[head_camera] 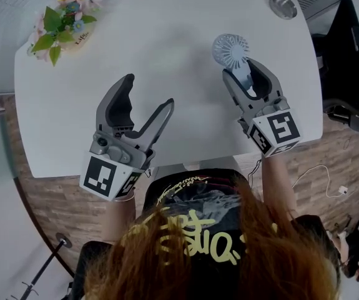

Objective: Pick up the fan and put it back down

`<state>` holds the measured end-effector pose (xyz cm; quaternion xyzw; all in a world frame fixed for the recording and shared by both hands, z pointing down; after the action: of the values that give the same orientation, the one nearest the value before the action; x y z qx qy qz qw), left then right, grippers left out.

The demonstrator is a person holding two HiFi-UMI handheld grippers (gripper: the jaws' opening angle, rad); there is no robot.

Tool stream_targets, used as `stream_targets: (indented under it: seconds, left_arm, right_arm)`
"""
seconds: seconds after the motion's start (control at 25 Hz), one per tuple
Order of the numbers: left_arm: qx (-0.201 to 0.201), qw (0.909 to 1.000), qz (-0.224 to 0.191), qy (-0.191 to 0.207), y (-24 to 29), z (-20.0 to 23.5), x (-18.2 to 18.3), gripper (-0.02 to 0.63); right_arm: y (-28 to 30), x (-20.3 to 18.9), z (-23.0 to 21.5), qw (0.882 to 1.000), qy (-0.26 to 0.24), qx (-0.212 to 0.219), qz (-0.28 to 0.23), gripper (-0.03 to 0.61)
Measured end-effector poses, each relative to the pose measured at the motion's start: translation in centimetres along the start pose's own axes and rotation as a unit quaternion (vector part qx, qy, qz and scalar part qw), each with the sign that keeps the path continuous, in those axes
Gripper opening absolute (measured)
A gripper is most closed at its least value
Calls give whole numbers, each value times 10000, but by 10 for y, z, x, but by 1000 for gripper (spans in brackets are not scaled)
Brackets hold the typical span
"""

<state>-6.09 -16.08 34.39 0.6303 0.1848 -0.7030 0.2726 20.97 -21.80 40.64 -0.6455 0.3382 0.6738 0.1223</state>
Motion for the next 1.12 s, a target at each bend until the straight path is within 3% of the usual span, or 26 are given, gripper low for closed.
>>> stream_targets:
  seconds: [1.12]
  left_arm:
    - [139,9999,25,-51,-20,4,0,331]
  right_arm:
    - [47,-51,-1,9890,-236,-42,1457,218]
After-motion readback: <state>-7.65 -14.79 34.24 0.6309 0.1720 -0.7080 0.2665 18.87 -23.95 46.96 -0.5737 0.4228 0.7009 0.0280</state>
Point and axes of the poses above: the fingertips, and each gripper's own axes: y forward along the fingers, z to its left, x out of its top, the point moved 9 cm from there along -y, backward along the fingers, and after that the axes turned 4 degrees about z, right-handed, at the moved point
